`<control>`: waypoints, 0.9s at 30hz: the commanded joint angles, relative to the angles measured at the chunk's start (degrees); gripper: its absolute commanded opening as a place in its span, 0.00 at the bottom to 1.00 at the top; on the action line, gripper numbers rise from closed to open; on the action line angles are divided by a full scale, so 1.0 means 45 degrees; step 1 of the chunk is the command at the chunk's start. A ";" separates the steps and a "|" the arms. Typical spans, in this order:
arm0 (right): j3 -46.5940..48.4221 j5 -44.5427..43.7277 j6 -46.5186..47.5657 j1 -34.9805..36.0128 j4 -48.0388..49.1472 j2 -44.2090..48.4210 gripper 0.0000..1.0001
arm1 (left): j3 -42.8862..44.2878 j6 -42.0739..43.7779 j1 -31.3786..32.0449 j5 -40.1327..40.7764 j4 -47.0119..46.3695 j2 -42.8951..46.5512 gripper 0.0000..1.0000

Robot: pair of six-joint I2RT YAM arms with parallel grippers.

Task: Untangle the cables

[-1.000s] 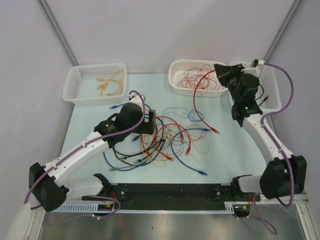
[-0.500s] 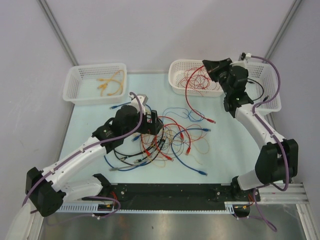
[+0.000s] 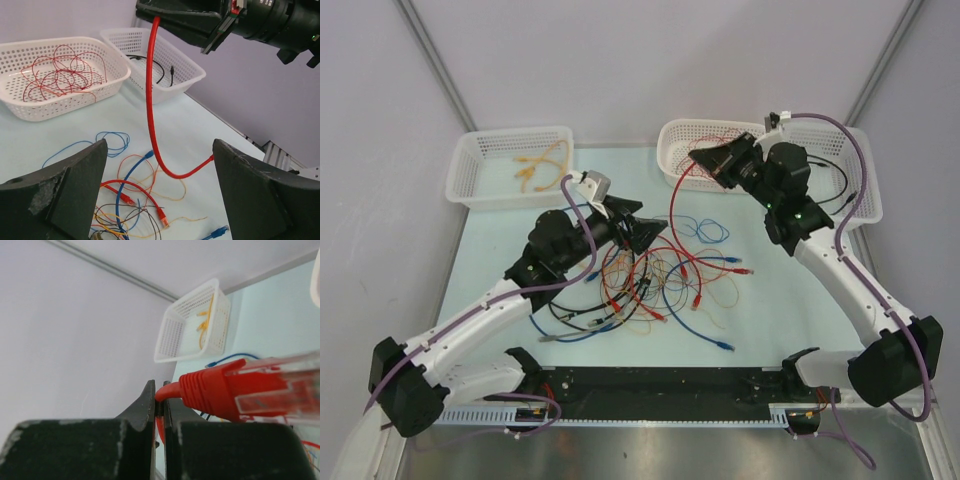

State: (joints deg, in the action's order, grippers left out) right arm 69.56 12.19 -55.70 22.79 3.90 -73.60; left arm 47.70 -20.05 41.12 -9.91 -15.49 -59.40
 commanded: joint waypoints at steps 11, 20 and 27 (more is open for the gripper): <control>0.0480 0.0867 -0.0258 0.1322 -0.0652 0.0750 0.00 | -0.0639 -0.0622 0.0158 -0.1098 -0.2477 -0.1039 0.72; 0.0480 0.0671 -0.0083 0.1518 -0.0789 0.1122 0.00 | -0.1128 -0.0973 0.0178 -0.1216 -0.2359 -0.1254 0.37; 0.0480 0.0846 0.0502 0.1577 -0.1315 0.1219 0.05 | -0.1109 -0.1032 0.0158 -0.1469 -0.2283 -0.1137 0.00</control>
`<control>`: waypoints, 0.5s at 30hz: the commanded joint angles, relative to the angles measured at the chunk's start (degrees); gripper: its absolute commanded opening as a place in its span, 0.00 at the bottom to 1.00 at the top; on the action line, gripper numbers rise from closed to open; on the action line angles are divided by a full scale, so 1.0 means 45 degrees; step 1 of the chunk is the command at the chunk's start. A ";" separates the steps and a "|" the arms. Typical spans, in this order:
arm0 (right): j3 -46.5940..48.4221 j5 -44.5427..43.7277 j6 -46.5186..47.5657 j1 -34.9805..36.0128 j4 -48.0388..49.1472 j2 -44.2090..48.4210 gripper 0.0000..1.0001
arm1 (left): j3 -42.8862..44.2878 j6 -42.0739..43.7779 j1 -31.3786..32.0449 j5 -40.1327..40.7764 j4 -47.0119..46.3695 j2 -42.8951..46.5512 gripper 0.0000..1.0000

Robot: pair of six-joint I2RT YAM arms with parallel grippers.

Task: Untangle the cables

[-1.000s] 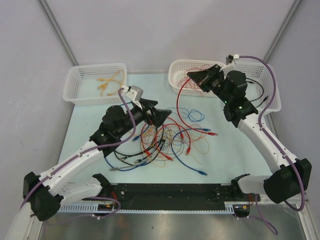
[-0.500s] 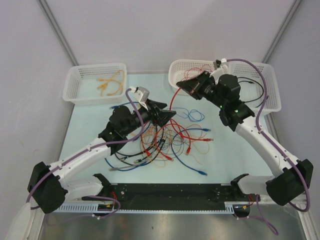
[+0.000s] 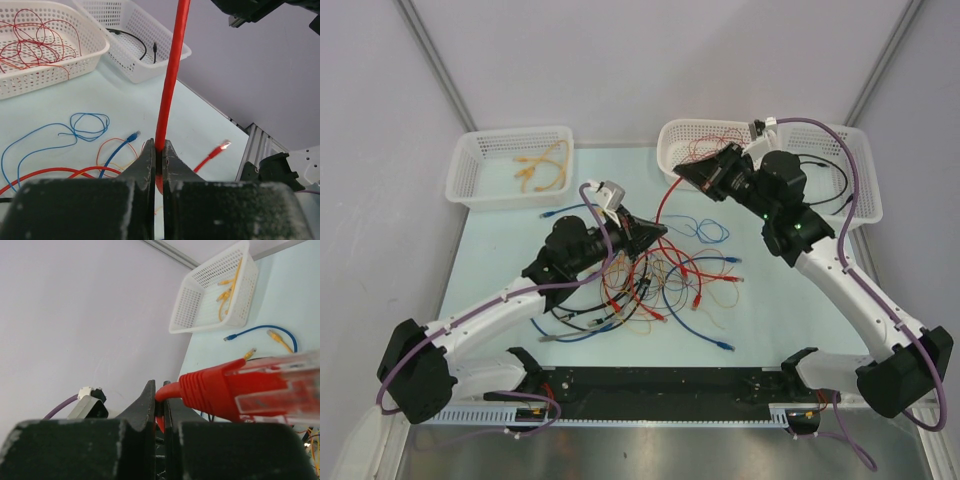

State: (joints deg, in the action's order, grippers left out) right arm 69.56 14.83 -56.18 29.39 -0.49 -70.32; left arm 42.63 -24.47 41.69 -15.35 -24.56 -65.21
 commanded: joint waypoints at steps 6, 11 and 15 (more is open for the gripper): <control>0.0460 -0.0735 0.2755 0.0403 -0.2582 0.1134 0.68 | 0.1305 0.0378 0.0051 -0.0084 0.2205 0.0371 0.00; 0.0266 -0.1944 0.4377 0.1473 -0.4049 0.1681 0.72 | 0.3044 0.0613 0.0032 -0.0103 0.4517 0.0078 0.00; -0.0125 -0.2357 0.4614 0.2257 -0.3876 0.1859 0.69 | 0.3514 0.0516 0.0051 -0.0162 0.5241 -0.0040 0.00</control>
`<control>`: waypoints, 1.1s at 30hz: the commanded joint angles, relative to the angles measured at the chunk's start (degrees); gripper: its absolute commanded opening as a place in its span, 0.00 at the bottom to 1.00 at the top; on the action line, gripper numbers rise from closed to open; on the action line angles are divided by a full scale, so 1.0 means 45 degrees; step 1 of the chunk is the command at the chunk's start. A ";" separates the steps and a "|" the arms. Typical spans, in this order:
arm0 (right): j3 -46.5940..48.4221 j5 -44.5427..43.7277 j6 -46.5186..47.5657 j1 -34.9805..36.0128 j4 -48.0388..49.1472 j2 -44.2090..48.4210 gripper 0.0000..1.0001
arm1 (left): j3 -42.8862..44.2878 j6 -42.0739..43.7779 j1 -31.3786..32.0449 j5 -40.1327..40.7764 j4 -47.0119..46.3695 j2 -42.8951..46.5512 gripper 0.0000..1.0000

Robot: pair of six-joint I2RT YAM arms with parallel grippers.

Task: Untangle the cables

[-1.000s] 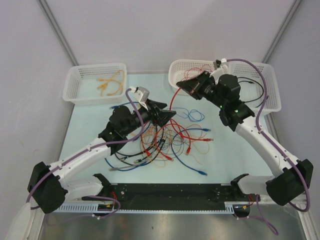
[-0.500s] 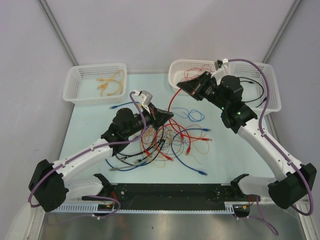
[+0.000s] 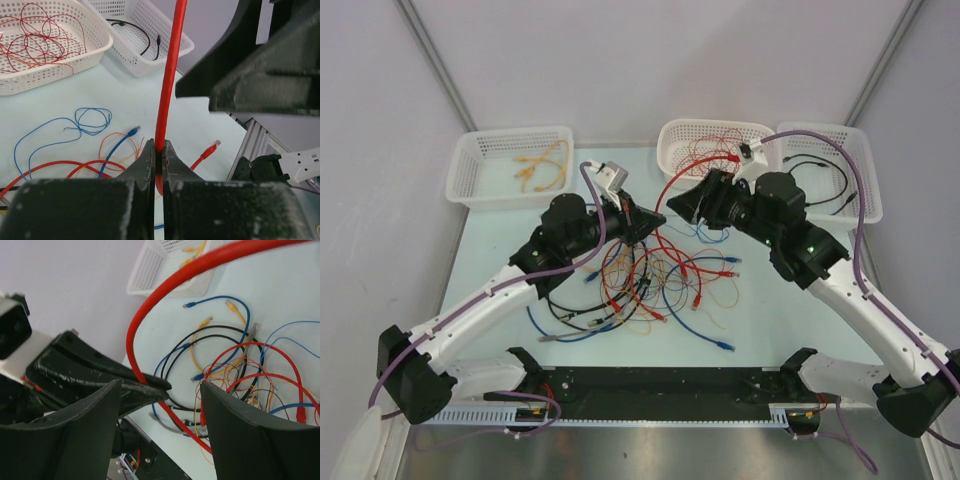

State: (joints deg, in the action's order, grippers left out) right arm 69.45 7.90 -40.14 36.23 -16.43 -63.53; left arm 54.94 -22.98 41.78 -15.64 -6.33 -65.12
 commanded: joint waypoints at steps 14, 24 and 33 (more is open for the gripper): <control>-0.0121 -0.1697 0.1615 0.1852 0.1306 -0.1311 0.45 | 0.0702 -0.0264 0.0013 -0.0548 0.1191 -0.0138 0.00; -0.0121 -0.2321 0.1557 0.1852 0.1912 -0.2016 0.14 | 0.0351 -0.0303 0.0013 -0.0626 0.1152 0.0096 0.00; -0.0121 -0.2909 0.1909 0.1171 0.1775 -0.1255 0.00 | 0.0487 -0.0866 0.0013 0.1983 0.2516 0.0330 0.80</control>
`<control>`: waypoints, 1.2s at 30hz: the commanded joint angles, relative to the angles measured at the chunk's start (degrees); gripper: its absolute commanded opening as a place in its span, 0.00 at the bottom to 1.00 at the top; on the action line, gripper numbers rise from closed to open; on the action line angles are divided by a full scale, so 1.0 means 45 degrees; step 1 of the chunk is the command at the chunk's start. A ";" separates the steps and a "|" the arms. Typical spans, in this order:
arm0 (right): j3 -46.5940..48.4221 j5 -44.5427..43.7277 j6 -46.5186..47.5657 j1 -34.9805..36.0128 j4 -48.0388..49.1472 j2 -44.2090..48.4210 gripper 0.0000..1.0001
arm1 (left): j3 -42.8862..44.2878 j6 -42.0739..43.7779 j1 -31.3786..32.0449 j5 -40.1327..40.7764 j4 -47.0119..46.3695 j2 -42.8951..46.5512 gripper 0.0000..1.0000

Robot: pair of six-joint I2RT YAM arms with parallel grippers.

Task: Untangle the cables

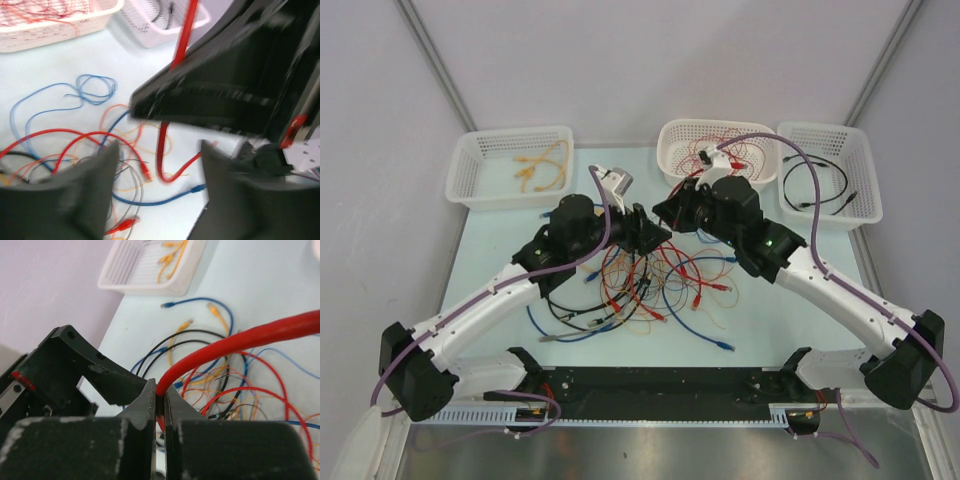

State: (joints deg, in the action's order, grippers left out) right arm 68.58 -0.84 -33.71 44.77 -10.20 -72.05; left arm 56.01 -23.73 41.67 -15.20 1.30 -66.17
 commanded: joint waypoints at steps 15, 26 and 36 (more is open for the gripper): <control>0.0073 0.1770 -0.6642 -0.7703 0.5513 -0.2853 0.00 | -0.3479 -0.3163 -0.0627 0.7325 0.1722 0.4588 1.00; 0.4247 0.1200 -0.8094 -0.7684 0.9940 -0.8204 0.00 | -0.4398 -0.2893 -0.0686 0.6875 0.1333 0.4549 1.00; 1.0415 -0.0335 -0.0898 -0.6963 0.5609 -1.0607 0.00 | -0.4516 -0.2657 -0.0745 0.6191 0.0747 0.3865 1.00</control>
State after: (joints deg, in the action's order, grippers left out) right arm 103.22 3.90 -55.86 11.25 21.89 -117.67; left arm 36.34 -36.84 38.70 14.57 7.84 -47.97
